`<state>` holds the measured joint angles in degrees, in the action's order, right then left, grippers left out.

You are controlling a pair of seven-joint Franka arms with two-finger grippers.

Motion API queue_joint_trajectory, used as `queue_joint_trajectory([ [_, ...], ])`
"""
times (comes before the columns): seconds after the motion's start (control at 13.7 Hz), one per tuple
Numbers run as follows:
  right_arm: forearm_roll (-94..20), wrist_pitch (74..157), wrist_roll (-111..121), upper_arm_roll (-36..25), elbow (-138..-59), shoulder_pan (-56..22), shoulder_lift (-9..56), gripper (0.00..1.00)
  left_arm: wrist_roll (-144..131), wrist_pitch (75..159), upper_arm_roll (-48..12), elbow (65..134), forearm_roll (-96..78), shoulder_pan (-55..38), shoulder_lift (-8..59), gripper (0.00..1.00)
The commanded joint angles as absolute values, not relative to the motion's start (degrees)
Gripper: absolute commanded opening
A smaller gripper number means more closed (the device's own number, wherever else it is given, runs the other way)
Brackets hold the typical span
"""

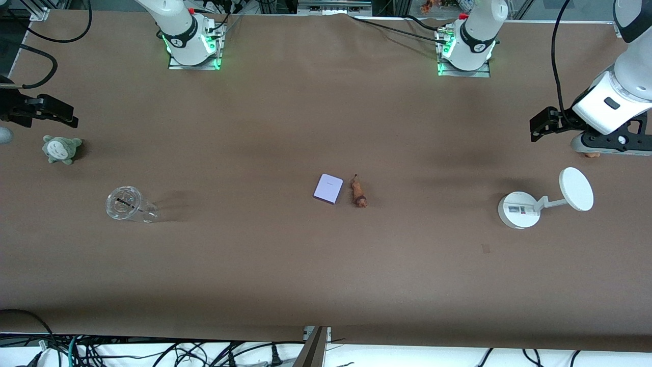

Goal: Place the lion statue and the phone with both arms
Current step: 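Reach the left gripper over the brown lion figurine beside the phone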

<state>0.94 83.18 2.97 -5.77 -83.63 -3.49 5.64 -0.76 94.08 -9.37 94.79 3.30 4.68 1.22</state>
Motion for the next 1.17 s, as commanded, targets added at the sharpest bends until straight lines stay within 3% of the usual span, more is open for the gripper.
queue_joint_trajectory([
  [0.0, 1.14, 82.62, 3.78, -5.27, -82.97, -2.72, 5.8, 1.0, -0.62, 92.64, -9.49, 93.25, 2.72, 4.66, 1.76, 1.0],
  [0.51, 1.14, 82.62, 3.87, -5.27, -82.97, -2.72, 5.8, 1.0, -0.97, 92.55, -9.49, 93.25, 2.46, 4.66, 2.37, 1.0],
  [1.1, 1.14, 82.88, 3.87, -5.27, -82.88, -2.55, 5.89, 1.0, -1.32, 86.84, -9.84, 94.83, -2.09, 1.94, 6.85, 1.0],
])
